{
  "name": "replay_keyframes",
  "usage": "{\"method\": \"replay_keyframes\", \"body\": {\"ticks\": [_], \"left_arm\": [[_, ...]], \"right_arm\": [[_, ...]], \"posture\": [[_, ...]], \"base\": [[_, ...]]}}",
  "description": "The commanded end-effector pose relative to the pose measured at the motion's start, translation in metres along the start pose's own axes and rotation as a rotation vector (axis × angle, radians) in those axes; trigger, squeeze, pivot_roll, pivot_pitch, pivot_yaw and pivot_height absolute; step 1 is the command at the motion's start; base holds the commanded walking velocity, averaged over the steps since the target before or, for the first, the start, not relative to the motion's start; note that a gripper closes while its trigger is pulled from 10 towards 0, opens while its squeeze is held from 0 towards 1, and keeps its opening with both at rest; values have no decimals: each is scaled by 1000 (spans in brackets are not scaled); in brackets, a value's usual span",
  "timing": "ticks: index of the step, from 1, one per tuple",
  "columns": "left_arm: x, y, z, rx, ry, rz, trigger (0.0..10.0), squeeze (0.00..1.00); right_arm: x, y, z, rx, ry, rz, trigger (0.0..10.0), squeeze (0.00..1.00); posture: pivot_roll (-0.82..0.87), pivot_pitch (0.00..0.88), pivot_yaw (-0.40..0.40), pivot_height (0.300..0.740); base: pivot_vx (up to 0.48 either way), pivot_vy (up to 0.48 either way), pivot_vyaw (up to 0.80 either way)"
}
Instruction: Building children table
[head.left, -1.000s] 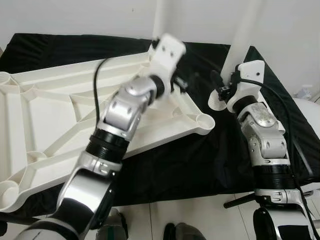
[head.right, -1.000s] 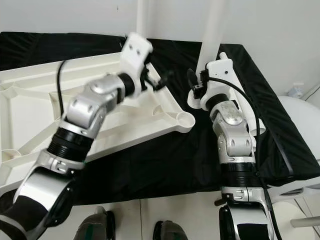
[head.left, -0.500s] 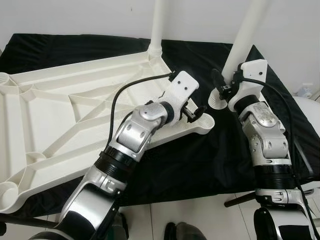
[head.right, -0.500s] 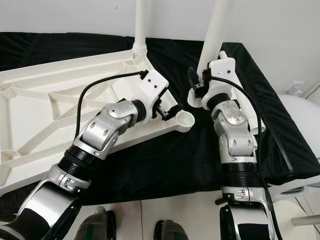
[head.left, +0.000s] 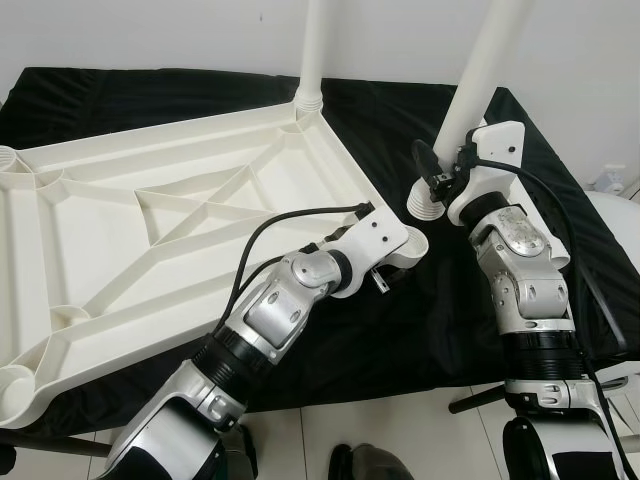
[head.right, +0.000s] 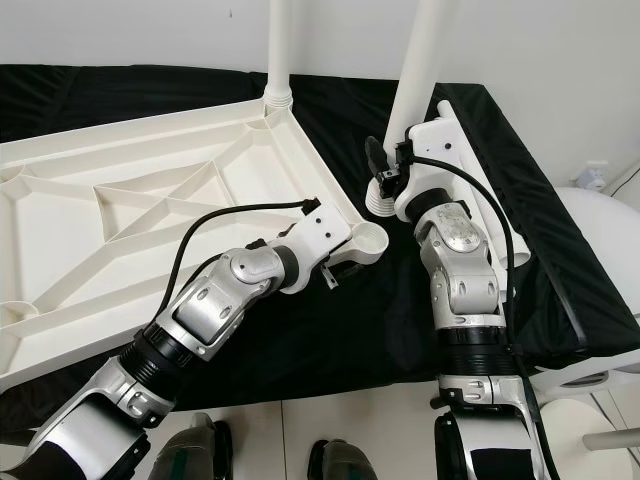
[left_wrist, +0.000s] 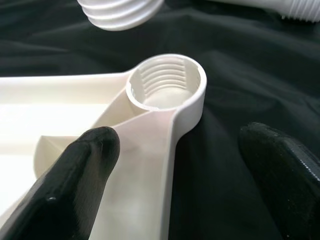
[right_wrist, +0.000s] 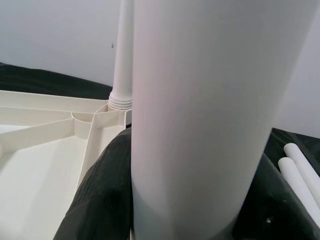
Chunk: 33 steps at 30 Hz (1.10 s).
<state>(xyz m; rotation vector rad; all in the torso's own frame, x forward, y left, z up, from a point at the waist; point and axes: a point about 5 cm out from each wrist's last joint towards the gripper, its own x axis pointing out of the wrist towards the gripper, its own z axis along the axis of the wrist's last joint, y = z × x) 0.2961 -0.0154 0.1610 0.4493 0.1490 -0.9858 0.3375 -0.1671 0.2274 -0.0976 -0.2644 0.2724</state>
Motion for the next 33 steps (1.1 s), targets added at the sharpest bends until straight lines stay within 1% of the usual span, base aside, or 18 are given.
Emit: {"method": "replay_keyframes", "body": {"ticks": [1, 2, 3, 5, 8, 15, 16, 17, 22, 28, 29, 33], "left_arm": [[3, -6, -7, -5, 36, -55, 10000, 0], [4, -6, -10, -6, 57, -47, 10000, 0], [4, -6, -10, -6, 57, -47, 10000, 0], [7, -5, -17, -17, 102, -25, 10000, 0], [9, -4, -22, -31, 127, -13, 10000, 0], [10, -2, -25, -27, 140, -3, 10000, 0], [10, -2, -26, -32, 141, -7, 8745, 0], [9, -2, -25, -37, 130, -15, 0, 0], [6, 0, -21, -43, 105, -34, 0, 0], [5, 5, -19, -42, 99, -36, 0, 0], [4, 7, -20, -36, 106, -33, 10000, 0], [4, 10, -20, -25, 119, -24, 10000, 0]], "right_arm": [[0, -3, 1, -8, -8, -2, 10000, 0], [0, -2, 1, -10, -9, -1, 10000, 0], [0, -2, 1, -10, -9, -1, 10000, 0], [1, -2, 2, -12, -11, -1, 10000, 0], [0, -2, 1, -16, -11, -2, 10000, 0], [0, -1, 1, -19, -12, -4, 10000, 0], [0, -1, 1, -20, -12, -4, 10000, 0], [-1, -1, 1, -21, -11, -3, 10000, 0], [-1, -2, 1, -24, -8, -2, 10000, 0], [-1, -2, 1, -28, -6, 1, 10000, 0], [0, -2, 0, -28, -5, 5, 10000, 0], [0, -1, -1, -25, -1, 14, 10000, 0]], "posture": [[-5, 77, -63, 740], [-6, 75, -64, 740], [-6, 75, -64, 740], [-8, 70, -61, 740], [-11, 66, -58, 740], [-15, 63, -57, 740], [-18, 60, -56, 740], [-19, 60, -55, 740], [-17, 64, -58, 740], [-14, 67, -60, 740], [-12, 69, -62, 740], [-12, 70, -61, 740]], "base": [[0, 0, 0], [0, 0, 0], [0, 0, 0], [0, 0, 0], [0, 0, 0], [0, 0, 0], [0, 0, 0], [0, 0, 0], [0, 0, 0], [0, 0, 0], [0, 0, 0], [0, 0, 0]]}}
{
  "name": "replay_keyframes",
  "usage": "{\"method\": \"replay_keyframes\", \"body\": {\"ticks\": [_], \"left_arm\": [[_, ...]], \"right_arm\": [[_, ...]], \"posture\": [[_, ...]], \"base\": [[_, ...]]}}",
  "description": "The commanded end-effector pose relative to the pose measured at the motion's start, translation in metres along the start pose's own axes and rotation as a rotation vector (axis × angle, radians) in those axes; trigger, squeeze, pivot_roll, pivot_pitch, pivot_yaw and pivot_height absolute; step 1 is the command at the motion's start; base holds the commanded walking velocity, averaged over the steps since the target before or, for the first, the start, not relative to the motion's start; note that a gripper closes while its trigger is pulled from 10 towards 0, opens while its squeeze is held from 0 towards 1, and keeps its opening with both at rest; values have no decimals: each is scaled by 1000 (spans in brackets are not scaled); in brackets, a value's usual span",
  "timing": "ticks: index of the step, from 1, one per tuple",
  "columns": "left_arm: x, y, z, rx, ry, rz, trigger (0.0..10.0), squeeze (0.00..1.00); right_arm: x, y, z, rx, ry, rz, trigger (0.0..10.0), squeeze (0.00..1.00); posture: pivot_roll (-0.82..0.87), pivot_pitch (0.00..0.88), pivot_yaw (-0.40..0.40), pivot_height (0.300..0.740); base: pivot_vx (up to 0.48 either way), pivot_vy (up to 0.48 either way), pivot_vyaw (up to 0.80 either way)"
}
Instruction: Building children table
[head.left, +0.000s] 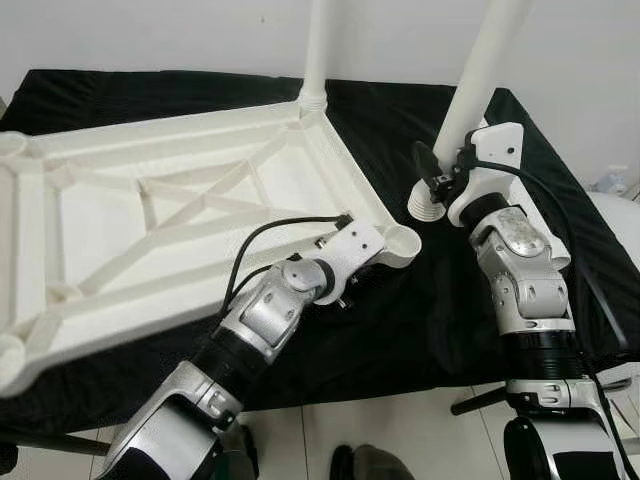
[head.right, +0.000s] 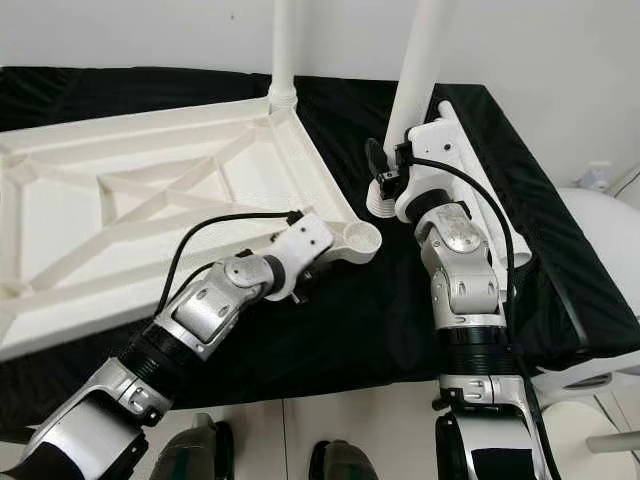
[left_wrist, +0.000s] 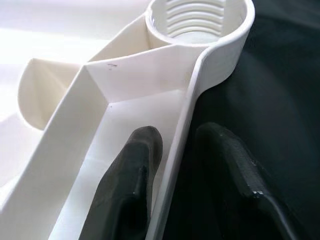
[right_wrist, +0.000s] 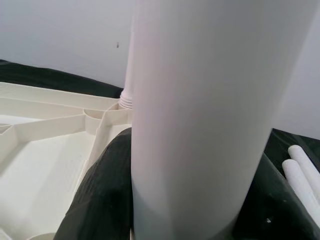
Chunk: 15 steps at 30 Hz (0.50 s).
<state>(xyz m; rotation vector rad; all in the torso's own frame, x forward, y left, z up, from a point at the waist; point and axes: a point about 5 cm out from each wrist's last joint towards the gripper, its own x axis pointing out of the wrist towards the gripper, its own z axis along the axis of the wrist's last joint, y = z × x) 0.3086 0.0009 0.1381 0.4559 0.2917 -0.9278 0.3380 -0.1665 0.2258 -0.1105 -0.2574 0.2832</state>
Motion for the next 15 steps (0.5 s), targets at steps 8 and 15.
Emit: {"method": "replay_keyframes", "body": {"ticks": [8, 15], "left_arm": [[-3, 3, 10, 52, -22, -54, 10000, 0], [-4, -2, 14, 96, -29, -92, 10000, 0]], "right_arm": [[-4, 1, -4, -2, 13, 52, 10000, 0], [-8, 6, -9, 44, 20, 119, 10000, 0]], "posture": [[-12, 83, -64, 740], [-13, 87, -64, 740]], "base": [[0, 0, 0], [0, 0, 0]]}}
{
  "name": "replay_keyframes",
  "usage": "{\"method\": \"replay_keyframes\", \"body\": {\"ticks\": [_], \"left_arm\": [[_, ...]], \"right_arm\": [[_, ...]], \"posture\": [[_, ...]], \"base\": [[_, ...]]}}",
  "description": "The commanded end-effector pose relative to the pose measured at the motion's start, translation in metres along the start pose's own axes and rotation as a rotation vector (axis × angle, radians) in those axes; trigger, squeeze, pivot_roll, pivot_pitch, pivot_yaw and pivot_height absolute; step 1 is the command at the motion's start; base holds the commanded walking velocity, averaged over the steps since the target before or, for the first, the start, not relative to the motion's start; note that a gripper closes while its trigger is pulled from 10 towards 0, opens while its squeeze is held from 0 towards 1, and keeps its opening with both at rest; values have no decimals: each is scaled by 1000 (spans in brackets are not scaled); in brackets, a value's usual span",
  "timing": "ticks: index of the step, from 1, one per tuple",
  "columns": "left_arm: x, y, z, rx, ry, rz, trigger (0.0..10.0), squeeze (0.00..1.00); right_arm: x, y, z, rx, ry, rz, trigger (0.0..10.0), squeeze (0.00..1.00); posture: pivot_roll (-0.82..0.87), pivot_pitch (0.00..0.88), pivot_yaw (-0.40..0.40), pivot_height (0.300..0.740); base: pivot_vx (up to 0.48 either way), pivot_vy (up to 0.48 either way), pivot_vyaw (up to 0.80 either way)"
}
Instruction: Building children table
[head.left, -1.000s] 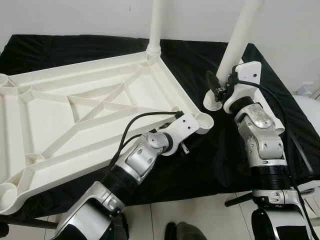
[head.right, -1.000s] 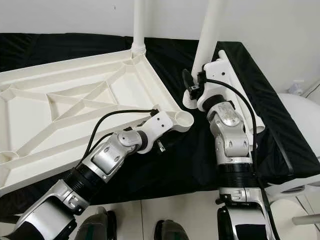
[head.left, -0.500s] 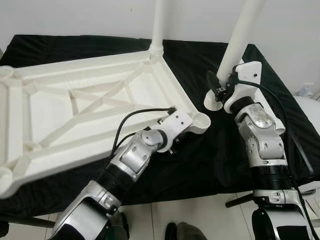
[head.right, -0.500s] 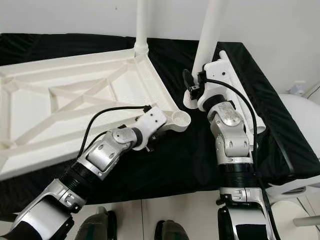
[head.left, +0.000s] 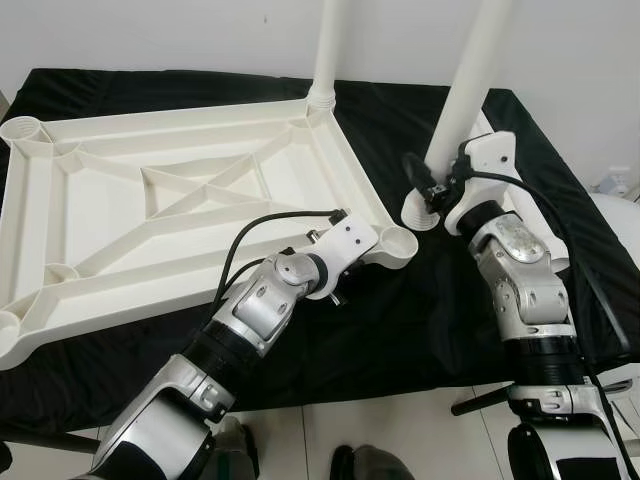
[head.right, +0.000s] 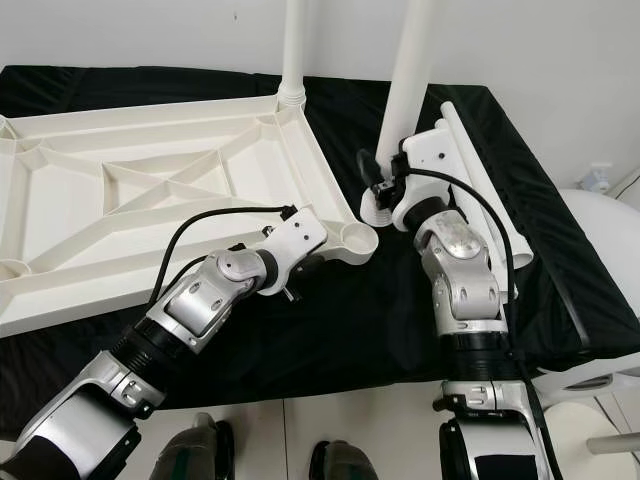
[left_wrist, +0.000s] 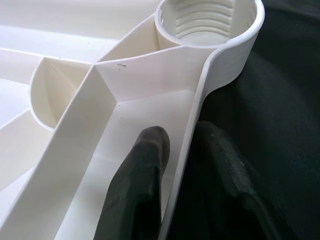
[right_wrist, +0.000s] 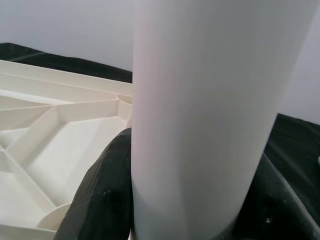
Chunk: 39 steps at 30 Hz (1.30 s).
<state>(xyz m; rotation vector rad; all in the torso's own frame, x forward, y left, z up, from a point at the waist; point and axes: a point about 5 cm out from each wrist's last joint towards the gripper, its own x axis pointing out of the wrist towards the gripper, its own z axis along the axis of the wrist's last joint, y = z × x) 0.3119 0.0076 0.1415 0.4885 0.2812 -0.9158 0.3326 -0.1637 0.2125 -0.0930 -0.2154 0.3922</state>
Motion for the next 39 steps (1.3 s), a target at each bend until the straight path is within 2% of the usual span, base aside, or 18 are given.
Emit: {"method": "replay_keyframes", "body": {"ticks": [1, 4, 10, 18, 27, 33, 39], "left_arm": [[0, -9, 15, 67, -39, -107, 10000, 0], [-1, -11, 18, 82, -47, -128, 10000, 0], [-1, -10, 18, 92, -48, -134, 10000, 0], [-1, -10, 20, 96, -49, -134, 10000, 0], [-2, -11, 20, 100, -51, -137, 10000, 0], [-2, -12, 21, 102, -57, -142, 10000, 0], [-2, -12, 22, 104, -60, -144, 10000, 0]], "right_arm": [[-1, 1, 2, 7, -11, 12, 10000, 0], [-6, 2, -11, 53, 18, 50, 10000, 0], [-10, 4, -19, 115, 35, 91, 10000, 0], [-18, -2, -39, 126, 99, 69, 10000, 0], [-23, -7, -48, 150, 94, 53, 10000, 0], [-23, -1, -56, 182, 55, 38, 10000, 0], [-22, 3, -64, 173, 72, 39, 10000, 0]], "posture": [[-13, 87, -64, 740], [-14, 86, -62, 740], [-16, 86, -59, 740], [-13, 86, -60, 740], [-14, 79, -57, 740], [-11, 71, -57, 740], [-9, 68, -55, 740]], "base": [[0, 0, 0], [0, 0, 0], [0, 0, 0], [0, 0, 0], [0, 0, 0], [0, 0, 0], [0, 0, 0]]}}
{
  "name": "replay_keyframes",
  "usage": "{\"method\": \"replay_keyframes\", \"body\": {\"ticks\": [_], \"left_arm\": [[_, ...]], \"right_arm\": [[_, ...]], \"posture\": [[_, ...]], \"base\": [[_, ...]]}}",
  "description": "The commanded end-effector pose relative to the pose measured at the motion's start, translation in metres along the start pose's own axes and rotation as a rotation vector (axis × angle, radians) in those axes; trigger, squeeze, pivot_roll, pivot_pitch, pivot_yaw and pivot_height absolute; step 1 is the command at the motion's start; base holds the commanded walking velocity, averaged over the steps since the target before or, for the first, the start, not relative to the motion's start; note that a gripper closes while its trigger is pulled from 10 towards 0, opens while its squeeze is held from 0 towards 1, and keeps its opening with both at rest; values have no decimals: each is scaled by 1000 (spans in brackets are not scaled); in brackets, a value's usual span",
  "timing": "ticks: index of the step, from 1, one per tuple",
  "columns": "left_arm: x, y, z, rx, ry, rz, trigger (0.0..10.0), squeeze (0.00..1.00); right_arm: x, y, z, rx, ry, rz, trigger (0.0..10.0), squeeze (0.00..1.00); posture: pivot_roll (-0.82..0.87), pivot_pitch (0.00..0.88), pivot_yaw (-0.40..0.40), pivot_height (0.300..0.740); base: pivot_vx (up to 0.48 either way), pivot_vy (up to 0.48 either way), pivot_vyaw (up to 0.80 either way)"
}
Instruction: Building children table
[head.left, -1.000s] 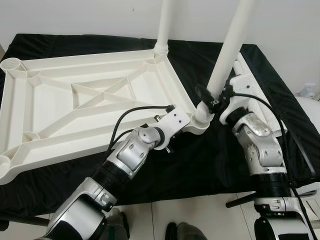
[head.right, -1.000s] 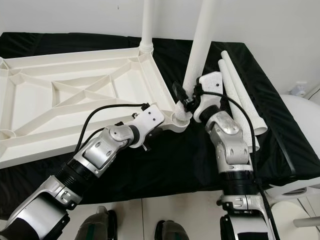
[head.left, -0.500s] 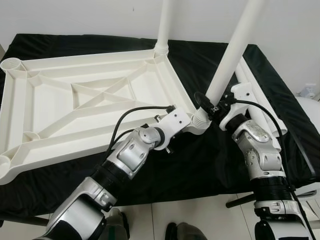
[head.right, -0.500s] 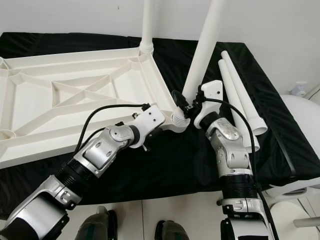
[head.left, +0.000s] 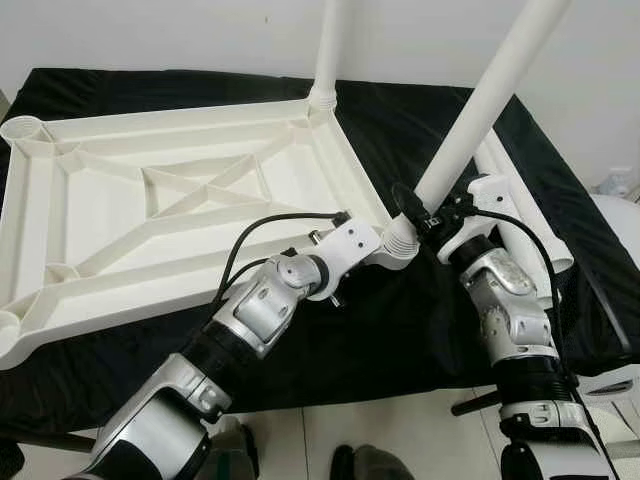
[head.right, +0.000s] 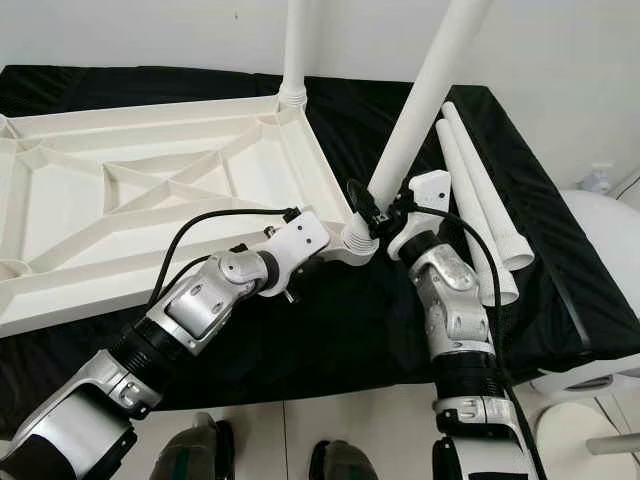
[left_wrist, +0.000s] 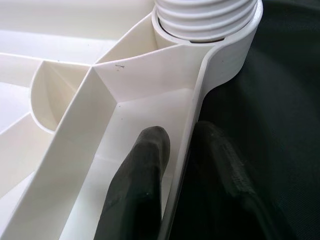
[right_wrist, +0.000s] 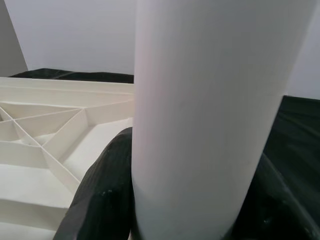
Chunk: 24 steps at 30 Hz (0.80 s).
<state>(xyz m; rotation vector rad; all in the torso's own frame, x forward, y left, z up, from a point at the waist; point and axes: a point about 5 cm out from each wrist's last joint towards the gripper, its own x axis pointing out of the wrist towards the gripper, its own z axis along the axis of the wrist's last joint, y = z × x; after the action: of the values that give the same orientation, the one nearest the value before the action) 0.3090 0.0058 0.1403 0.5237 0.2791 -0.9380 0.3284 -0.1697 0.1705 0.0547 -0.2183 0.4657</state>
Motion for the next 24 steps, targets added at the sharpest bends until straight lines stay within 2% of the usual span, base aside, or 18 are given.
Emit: {"method": "replay_keyframes", "body": {"ticks": [1, 24], "left_arm": [[-3, -8, 22, 72, -71, -125, 10000, 0], [-5, -4, 24, 70, -76, -114, 10000, 0]], "right_arm": [[-9, 0, -24, 29, 111, -20, 10000, 0], [-15, 16, -36, -37, 138, 64, 10000, 0]], "posture": [[-7, 65, -54, 740], [-8, 78, -52, 740]], "base": [[0, 0, 0], [0, 0, 0]]}}
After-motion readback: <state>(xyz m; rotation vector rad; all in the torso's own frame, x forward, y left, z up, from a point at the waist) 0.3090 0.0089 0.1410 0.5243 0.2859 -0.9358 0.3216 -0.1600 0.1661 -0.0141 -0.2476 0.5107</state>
